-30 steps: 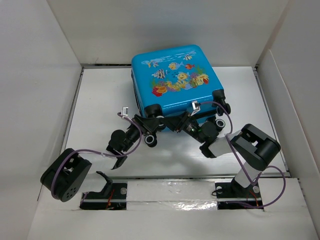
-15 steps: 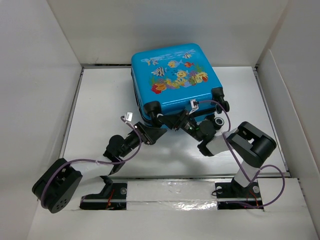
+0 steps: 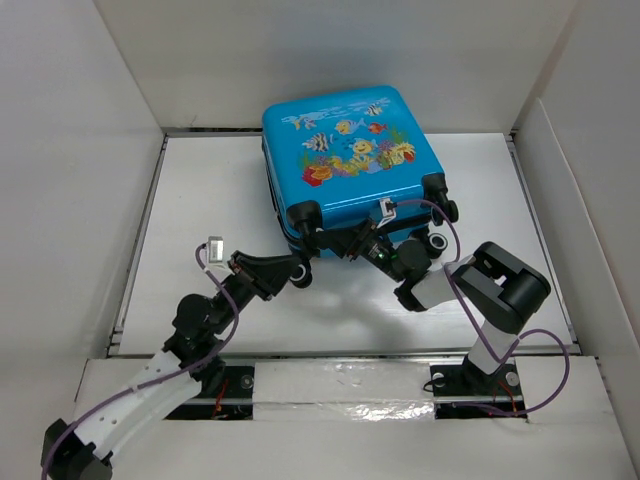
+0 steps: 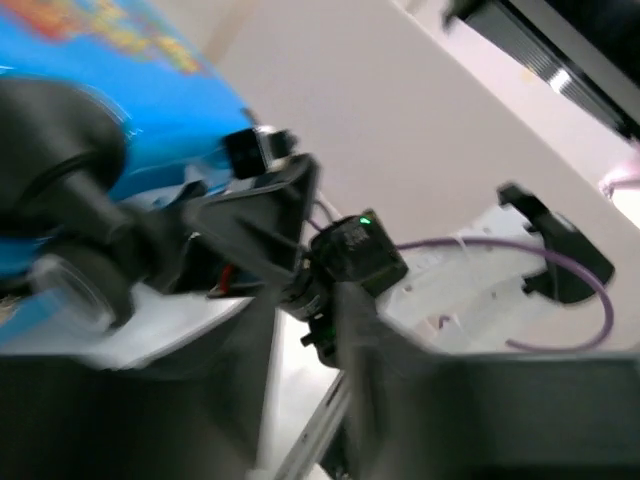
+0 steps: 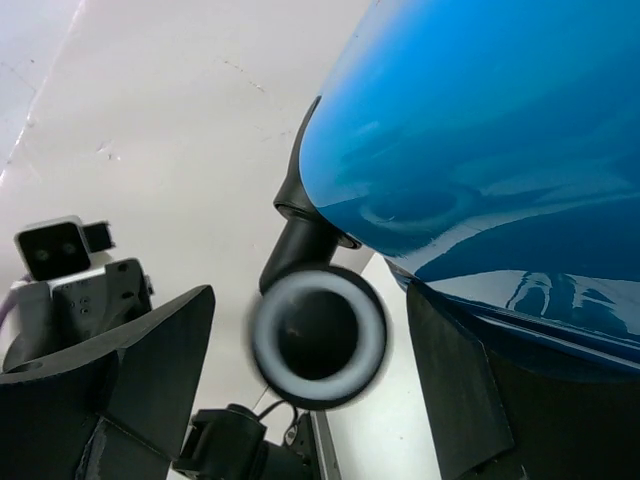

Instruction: Pack the luggage

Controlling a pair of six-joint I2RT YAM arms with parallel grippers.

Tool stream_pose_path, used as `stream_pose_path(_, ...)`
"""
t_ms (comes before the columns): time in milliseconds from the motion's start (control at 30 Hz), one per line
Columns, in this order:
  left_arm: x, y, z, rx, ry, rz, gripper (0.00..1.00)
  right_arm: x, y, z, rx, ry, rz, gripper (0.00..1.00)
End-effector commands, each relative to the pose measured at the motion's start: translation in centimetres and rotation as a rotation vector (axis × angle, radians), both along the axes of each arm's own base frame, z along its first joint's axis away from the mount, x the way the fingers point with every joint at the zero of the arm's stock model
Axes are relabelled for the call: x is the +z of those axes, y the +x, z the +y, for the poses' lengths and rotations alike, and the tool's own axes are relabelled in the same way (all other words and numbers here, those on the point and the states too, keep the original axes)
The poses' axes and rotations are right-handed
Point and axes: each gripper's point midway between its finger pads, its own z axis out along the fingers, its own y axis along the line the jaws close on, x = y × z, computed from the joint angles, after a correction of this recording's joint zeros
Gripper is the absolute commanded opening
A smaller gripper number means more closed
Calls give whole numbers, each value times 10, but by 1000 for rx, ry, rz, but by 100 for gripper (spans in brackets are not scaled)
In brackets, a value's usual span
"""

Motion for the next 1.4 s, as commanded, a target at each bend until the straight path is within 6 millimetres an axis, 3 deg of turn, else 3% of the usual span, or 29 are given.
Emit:
stream_pose_path(0,-49,23,26,198,158,185,16,48,-4,-24,-24,210,-126,83)
stream_pose_path(33,-51,31,40,285,140,219,5,48,-5,-24,-22,209,-124,83)
stream_pose_path(133,-51,40,47,341,158,243,2,47,-3,-26,-26,205,-126,83)
stream_pose_path(200,-46,46,40,331,195,236,0,46,-3,-26,-25,201,-125,83)
stream_pose_path(367,-65,64,20,297,323,283,0,45,-4,-30,-27,201,-131,82)
stream_pose_path(567,-54,77,14,273,288,252,0,42,-5,-32,-25,183,-137,83)
stream_pose_path(700,-52,78,2,219,290,237,0,36,-5,-31,-25,162,-132,93)
stream_pose_path(833,-49,77,-3,194,271,224,0,35,-6,-31,-19,163,-135,97)
stream_pose_path(1100,-50,80,-16,142,244,220,0,66,-12,-31,18,163,-256,98)
stream_pose_path(1367,-42,79,-30,75,196,191,0,81,-14,-32,51,171,-312,100)
